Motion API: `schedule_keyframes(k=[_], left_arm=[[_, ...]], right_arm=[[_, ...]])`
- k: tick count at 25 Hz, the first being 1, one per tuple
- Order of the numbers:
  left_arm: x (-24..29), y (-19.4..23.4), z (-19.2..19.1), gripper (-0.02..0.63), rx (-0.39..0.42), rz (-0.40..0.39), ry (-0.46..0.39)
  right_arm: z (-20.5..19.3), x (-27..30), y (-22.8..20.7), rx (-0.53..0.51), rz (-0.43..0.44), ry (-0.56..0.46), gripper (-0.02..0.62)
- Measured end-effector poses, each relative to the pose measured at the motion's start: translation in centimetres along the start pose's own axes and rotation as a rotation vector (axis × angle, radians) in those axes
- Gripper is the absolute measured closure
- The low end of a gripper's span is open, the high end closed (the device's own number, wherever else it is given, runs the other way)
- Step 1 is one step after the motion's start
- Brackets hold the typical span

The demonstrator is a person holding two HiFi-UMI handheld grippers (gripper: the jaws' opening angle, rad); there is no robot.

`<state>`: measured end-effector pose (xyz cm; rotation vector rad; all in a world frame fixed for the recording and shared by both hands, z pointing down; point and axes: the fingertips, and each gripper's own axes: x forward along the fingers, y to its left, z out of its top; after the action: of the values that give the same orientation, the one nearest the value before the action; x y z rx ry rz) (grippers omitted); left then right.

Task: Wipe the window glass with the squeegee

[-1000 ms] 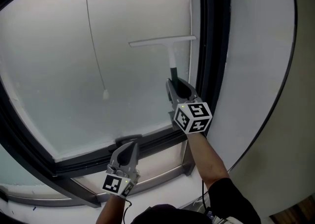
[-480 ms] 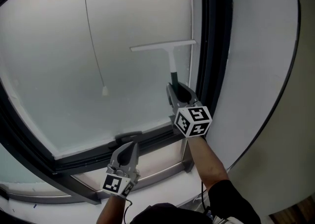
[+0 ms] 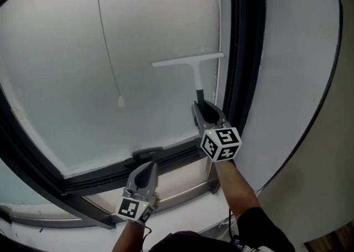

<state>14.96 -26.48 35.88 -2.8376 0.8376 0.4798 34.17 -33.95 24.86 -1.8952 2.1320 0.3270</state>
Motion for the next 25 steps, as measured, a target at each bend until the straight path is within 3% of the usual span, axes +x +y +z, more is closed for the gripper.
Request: schedule_keyframes(k=[17, 25], left_arm=[[-0.5, 0.3, -1.6, 0.607, -0.015, 0.043, 0.031], [-0.4, -0.1, -2.1, 0.607, -0.063, 0.044, 0.04]], right_arm=[[-3.5, -2.0, 0.0, -0.007, -0.011, 0.066, 0.503], [-5.0, -2.9, 0.1, 0.008, -0.004, 0.094, 0.503]])
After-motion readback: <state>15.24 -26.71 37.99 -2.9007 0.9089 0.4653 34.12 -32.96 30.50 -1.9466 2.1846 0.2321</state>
